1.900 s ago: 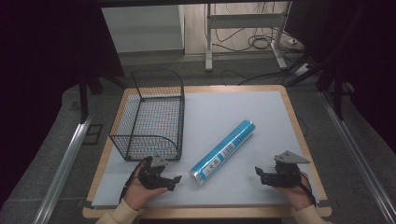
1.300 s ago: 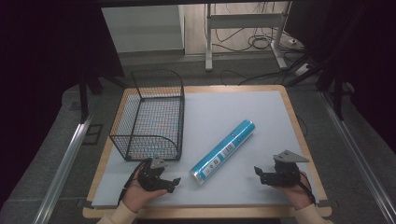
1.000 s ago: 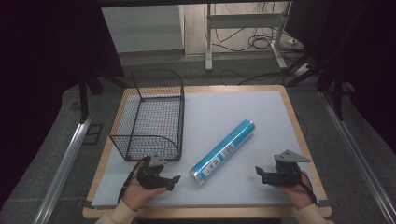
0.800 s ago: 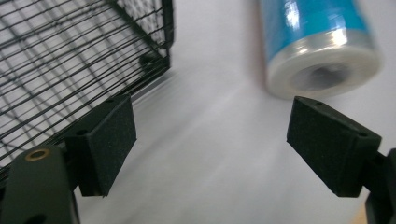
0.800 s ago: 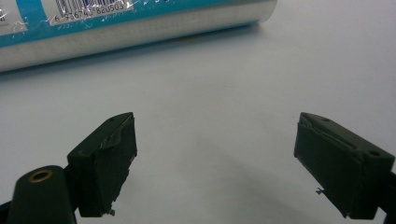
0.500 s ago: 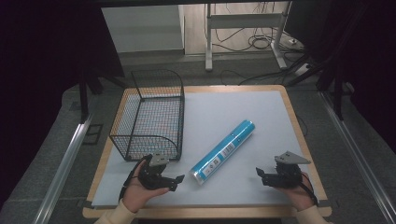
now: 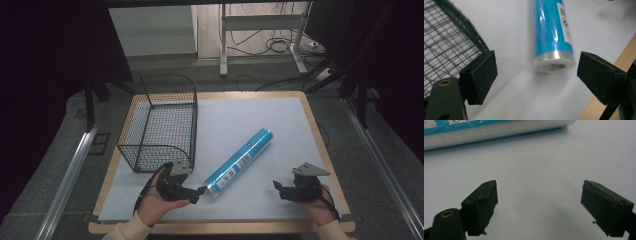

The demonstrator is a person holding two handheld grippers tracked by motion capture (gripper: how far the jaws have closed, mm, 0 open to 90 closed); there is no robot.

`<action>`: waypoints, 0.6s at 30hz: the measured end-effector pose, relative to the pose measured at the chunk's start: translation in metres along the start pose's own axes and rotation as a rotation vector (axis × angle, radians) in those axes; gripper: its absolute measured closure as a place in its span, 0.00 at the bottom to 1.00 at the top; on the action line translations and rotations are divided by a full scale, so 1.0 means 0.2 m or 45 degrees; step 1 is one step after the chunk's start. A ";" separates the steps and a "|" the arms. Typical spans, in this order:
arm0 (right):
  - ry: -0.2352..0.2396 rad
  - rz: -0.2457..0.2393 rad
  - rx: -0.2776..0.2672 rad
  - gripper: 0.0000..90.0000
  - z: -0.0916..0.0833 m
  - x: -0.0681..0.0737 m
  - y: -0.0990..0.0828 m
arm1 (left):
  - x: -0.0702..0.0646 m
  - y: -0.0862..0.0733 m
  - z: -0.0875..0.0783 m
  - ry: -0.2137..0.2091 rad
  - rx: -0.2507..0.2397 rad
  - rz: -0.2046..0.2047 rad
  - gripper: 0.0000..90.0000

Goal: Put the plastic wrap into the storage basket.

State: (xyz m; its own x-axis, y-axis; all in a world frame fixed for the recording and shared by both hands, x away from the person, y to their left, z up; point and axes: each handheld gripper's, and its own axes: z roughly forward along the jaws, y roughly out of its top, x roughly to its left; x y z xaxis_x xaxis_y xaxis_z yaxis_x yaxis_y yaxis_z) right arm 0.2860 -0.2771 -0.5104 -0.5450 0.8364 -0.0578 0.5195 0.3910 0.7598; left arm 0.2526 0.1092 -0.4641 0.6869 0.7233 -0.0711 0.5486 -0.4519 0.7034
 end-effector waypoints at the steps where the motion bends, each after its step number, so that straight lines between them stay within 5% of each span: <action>1: 0.000 0.001 0.001 0.16 0.00 0.00 0.00 | -0.01 0.01 0.00 -0.003 0.005 0.006 0.18; 18: -0.002 0.000 0.015 0.16 0.01 -0.01 -0.01 | -0.06 0.20 0.10 -0.029 0.026 0.039 0.18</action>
State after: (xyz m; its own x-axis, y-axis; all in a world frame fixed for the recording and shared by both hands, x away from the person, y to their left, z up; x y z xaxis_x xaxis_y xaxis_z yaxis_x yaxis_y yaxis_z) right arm 0.2872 -0.2786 -0.5121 -0.5440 0.8370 -0.0591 0.5272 0.3958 0.7520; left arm 0.2754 0.0719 -0.4499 0.7143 0.6968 -0.0657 0.5363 -0.4846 0.6911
